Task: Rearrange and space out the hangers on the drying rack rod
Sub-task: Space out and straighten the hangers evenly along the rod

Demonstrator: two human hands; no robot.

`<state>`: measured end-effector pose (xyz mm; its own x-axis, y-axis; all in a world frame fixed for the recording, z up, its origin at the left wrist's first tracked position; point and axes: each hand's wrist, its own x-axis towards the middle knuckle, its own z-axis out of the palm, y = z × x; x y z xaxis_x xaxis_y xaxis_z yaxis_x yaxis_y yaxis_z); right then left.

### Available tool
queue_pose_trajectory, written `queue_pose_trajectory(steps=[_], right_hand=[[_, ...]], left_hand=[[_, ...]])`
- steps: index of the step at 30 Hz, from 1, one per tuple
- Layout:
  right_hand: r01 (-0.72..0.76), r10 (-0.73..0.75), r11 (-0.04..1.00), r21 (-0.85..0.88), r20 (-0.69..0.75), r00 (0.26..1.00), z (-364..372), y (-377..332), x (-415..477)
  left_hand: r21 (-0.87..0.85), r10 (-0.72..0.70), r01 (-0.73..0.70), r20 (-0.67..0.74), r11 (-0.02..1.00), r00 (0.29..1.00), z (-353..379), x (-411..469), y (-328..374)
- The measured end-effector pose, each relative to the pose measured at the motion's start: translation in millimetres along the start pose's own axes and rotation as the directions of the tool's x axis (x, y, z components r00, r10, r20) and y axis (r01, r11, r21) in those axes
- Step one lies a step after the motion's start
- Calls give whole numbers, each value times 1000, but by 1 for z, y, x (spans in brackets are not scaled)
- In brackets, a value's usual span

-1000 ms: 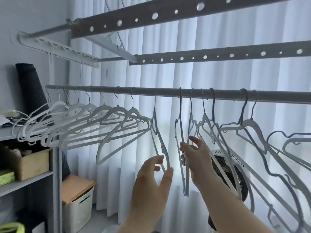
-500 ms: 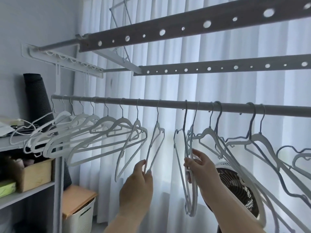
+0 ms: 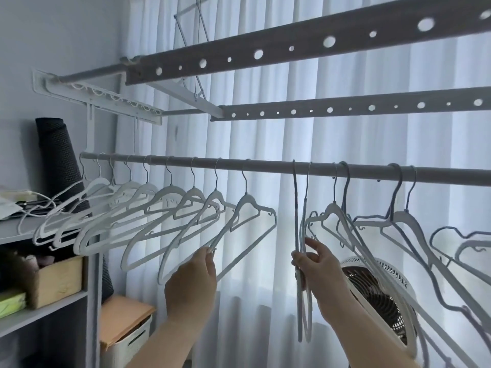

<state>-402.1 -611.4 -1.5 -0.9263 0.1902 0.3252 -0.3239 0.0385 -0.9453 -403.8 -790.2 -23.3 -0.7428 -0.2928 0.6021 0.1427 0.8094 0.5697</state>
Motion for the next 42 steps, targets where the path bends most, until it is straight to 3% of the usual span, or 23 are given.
queue_pose_trajectory(steps=[21, 25, 28, 30, 33, 36, 39, 42], right_hand=[[15, -16, 1000, -15, -26, 1000, 8, 2, -2], [16, -16, 1000, -4, -25, 1000, 8, 0, -3], [25, -25, 1000, -5, -45, 999, 11, 0, -2], [29, -30, 999, -15, -58, 998, 14, 0, -2], [30, -31, 999, -22, -56, 998, 21, -1, -2], [20, -23, 998, -58, -55, 998, 25, -2, -1], [18, -23, 995, -94, -48, 999, 27, -5, -1], [6, -10, 994, -110, -36, 999, 28, -6, -2]], left_hand=[[33, 58, -58, 10, 998, 998, 3, -1, -7], [-85, 46, -44, 20, 995, 999, -4, 0, -6], [-153, 84, -90, -46, 984, 995, -8, 2, -9], [-119, 176, -198, -174, 973, 969, -8, 4, -12], [-263, 261, -337, -286, 904, 922, -11, -1, -5], [-438, 304, -365, -205, 822, 930, -17, -11, 12], [-412, 358, -362, -89, 836, 929, -13, -22, 21], [-441, 305, -234, 98, 867, 947, -6, -26, 27]])
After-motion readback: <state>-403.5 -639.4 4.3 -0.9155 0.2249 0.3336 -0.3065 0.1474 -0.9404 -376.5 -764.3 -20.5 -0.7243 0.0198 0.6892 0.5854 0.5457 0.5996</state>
